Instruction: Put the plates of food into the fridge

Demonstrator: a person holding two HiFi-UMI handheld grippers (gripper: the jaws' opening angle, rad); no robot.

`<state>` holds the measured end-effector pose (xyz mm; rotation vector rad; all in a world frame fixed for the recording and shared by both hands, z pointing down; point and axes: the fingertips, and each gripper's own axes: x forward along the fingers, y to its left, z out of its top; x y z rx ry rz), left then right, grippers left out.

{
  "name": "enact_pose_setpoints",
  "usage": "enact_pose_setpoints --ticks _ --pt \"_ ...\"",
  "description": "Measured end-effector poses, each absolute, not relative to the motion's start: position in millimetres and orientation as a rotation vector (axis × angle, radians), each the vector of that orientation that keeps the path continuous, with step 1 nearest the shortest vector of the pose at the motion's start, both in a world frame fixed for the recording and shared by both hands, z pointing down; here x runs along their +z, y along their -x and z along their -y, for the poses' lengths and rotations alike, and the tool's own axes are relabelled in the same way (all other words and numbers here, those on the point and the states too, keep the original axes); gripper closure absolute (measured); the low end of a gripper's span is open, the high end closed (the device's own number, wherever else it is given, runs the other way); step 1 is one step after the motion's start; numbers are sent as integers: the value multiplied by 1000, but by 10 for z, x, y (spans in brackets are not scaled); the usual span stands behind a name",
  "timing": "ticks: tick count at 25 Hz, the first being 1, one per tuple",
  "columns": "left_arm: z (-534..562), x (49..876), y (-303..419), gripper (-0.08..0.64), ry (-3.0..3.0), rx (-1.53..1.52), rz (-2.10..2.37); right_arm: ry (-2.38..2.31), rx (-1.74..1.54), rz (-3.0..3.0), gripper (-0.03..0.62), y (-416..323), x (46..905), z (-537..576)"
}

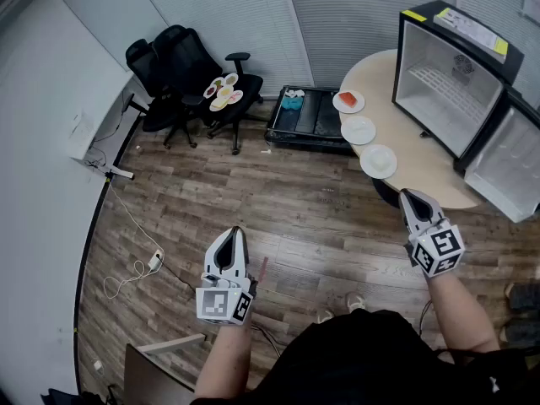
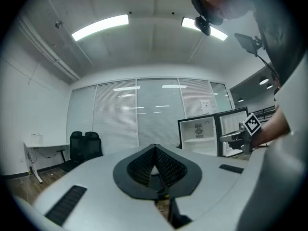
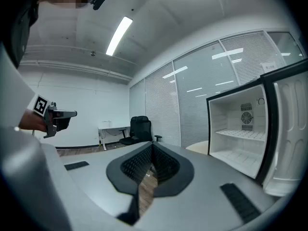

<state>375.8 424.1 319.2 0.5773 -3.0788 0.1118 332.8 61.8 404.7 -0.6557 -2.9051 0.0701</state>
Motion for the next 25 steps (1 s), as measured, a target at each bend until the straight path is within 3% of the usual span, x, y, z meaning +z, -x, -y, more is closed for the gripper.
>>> enact_pose_setpoints --ticks 18,25 --pt "-3924 3055 -3240 558 -473 95 3114 756 210 2856 598 -2767 4359 -361" --pt "-4036 3141 -2699 558 -541 77 3118 780 238 2877 598 -2470 4403 -526"
